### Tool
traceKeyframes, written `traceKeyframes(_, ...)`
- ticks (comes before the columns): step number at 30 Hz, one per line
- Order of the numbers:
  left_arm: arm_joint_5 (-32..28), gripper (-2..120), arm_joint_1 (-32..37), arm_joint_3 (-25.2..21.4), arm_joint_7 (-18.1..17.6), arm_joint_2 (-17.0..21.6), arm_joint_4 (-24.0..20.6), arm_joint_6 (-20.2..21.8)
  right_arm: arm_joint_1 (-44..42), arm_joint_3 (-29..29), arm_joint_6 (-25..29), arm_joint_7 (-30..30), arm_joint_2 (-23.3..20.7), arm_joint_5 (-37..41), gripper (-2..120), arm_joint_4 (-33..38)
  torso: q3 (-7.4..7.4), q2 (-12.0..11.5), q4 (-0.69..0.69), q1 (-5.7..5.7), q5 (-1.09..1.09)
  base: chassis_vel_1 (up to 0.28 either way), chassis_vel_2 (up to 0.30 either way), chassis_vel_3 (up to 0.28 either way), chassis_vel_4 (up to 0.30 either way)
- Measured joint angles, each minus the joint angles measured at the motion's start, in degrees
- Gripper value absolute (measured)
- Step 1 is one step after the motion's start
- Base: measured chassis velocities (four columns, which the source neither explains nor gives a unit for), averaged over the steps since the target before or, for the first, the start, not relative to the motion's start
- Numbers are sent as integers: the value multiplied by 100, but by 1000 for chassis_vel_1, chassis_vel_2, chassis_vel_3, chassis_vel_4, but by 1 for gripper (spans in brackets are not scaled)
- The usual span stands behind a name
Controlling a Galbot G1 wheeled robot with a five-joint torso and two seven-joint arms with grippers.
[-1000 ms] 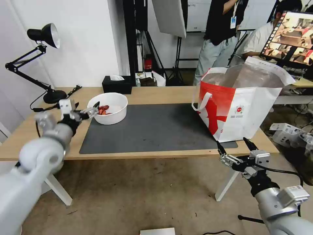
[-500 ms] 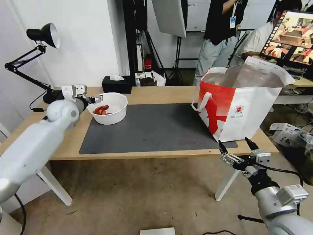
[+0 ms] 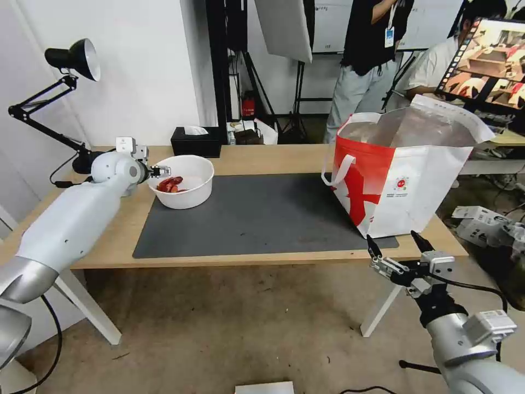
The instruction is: Pick up the trash from the table and place it into the takeout bag.
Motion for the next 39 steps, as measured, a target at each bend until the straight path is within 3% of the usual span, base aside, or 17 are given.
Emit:
traceKeyframes(4, -27, 100, 14, 2, -31, 27, -3, 83, 3, -1, 3, 0, -2, -1, 100, -2, 0, 1, 0, 0, 1, 0, 0, 0, 0)
traceKeyframes(10, -97, 83, 50, 5, -40, 72, -56, 156, 4, -3, 6, 0, -6, -1, 100, -8, 0, 0, 0, 0, 0, 0, 0, 0, 0)
traceKeyframes(12, -108, 72, 64, 5, -53, 80, -82, 173, 4, 0, 8, 0, -6, 1, 100, -15, 0, 1, -1, 0, 0, 0, 0, 0, 0)
traceKeyframes(14, -109, 72, 64, 6, -54, 81, -83, 173, 4, 1, 9, 0, -7, 1, 100, -16, 0, 1, -1, 0, 0, 0, 0, 0, 0)
traceKeyframes(15, -109, 62, 65, 7, -55, 82, -85, 174, 4, 2, 9, 0, -6, 2, 100, -18, 0, 1, -1, 0, 0, 0, 0, 0, 0)
traceKeyframes(16, -109, 62, 65, 7, -55, 82, -85, 174, 4, 2, 9, 0, -6, 2, 100, -18, 0, 1, -1, 0, 0, 0, 0, 0, 0)
traceKeyframes(22, -103, 34, 79, 43, -49, 129, -169, 175, 11, 20, 11, 0, -7, 6, 100, -34, 0, 1, 0, 0, 0, 0, 0, 0, 0)
traceKeyframes(30, -106, 6, 139, 30, -47, 150, -274, 171, 36, 40, 16, 0, -10, 11, 100, -80, 0, 1, 0, 0, 0, 0, 0, 0, 0)
traceKeyframes(35, -199, 0, 199, -17, -81, 143, -382, 161, 54, 54, 21, 0, -16, 13, 100, -113, 0, 1, -1, 0, 1, 0, 0, 0, 0)
traceKeyframes(39, -566, 0, 285, -141, -325, 153, -586, 161, 71, 73, 23, -1, -29, 15, 100, -144, 0, 1, 0, 0, 0, 0, 0, 0, 0)
